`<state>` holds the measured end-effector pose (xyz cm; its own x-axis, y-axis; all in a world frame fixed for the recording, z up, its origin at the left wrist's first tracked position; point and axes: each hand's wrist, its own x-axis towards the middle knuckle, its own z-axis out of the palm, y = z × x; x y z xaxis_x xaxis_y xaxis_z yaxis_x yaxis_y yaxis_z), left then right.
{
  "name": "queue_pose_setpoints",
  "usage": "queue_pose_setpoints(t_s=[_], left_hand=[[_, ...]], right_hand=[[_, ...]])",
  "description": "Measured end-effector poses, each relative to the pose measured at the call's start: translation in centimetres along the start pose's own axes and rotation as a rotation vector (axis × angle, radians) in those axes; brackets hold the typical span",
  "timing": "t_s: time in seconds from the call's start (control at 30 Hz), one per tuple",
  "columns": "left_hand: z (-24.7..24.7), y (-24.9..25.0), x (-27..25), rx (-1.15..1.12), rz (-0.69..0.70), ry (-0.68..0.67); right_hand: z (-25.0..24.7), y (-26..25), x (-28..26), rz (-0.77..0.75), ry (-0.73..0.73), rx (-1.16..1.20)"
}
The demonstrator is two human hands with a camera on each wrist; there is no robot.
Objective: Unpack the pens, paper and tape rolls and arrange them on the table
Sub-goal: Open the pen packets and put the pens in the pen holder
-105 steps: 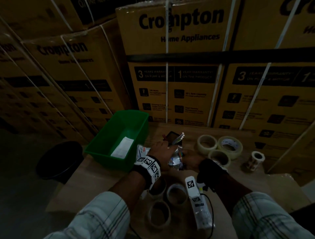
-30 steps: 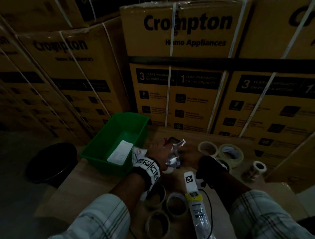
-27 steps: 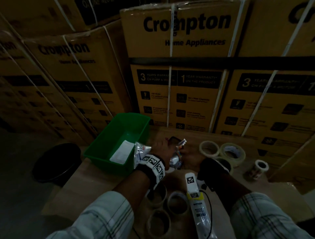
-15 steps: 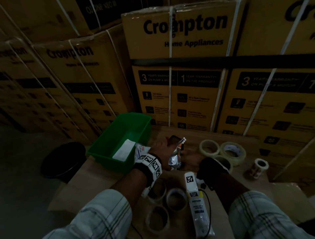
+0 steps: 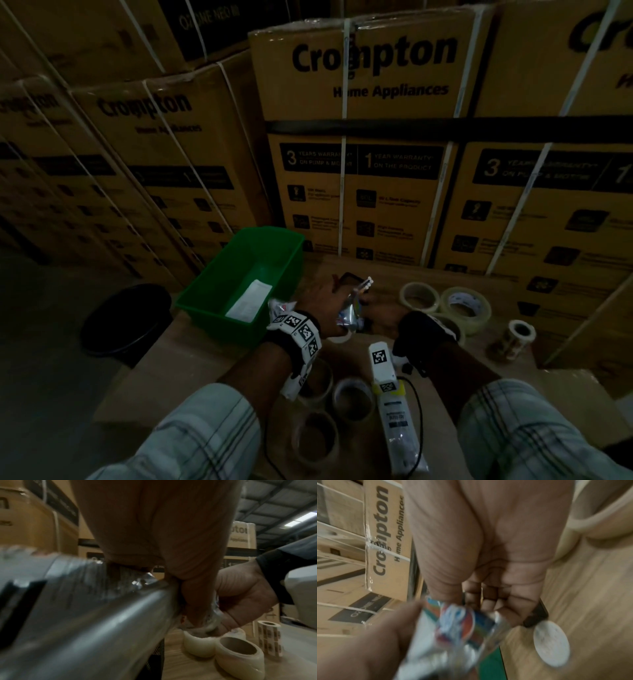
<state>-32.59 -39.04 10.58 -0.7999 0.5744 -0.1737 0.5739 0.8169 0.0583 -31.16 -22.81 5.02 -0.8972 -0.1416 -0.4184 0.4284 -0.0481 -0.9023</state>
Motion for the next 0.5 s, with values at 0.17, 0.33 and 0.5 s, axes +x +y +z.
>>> queue_pose_setpoints(t_s=[0.17,0.33,0.5], left_hand=[[1.8,-1.8,-0.2,-0.229,-0.085,-0.030],[4.6,-3.3,-0.4,-0.254,-0.164,0.006],[7.0,-4.5,0.4,-0.296,-0.233,-0.067]], right_hand=[[-0.9,-2.8,-0.8,-0.046,0.029,-0.081],[-2.5,-7.0,-0.9,-0.244,0.309,-0.417],[-2.0,-8.8,0.0,-0.389,0.532,-0.617]])
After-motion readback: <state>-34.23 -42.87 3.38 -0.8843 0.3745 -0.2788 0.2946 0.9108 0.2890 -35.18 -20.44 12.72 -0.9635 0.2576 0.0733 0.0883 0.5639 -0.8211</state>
